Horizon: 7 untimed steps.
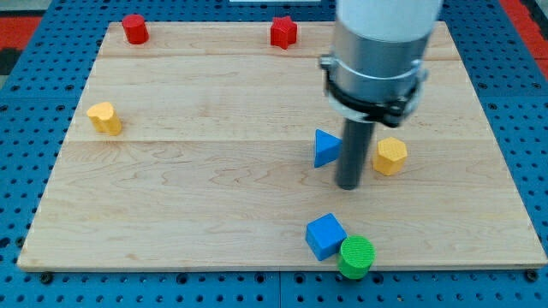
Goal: Move the yellow hexagon towards the top right of the board
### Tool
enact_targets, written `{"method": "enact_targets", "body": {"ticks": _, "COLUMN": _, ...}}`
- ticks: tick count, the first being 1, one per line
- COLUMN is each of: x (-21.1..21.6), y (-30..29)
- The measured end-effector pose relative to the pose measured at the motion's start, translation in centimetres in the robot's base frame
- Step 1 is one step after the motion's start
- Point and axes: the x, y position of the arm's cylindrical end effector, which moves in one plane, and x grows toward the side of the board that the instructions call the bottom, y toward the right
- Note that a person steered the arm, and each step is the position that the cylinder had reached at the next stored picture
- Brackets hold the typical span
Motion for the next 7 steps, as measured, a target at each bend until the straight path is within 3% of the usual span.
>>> {"method": "enact_targets", "body": {"ticks": 1, "x": -1.7, "y": 6.5}}
{"method": "enact_targets", "body": {"ticks": 2, "x": -8.3, "y": 7.1}}
{"method": "enact_targets", "body": {"ticks": 3, "x": -3.6, "y": 9.8}}
{"method": "enact_targets", "body": {"ticks": 4, "x": 0.0, "y": 3.3}}
{"method": "enact_targets", "body": {"ticks": 6, "x": -8.0, "y": 6.7}}
{"method": "enact_targets", "body": {"ticks": 7, "x": -4.1, "y": 9.0}}
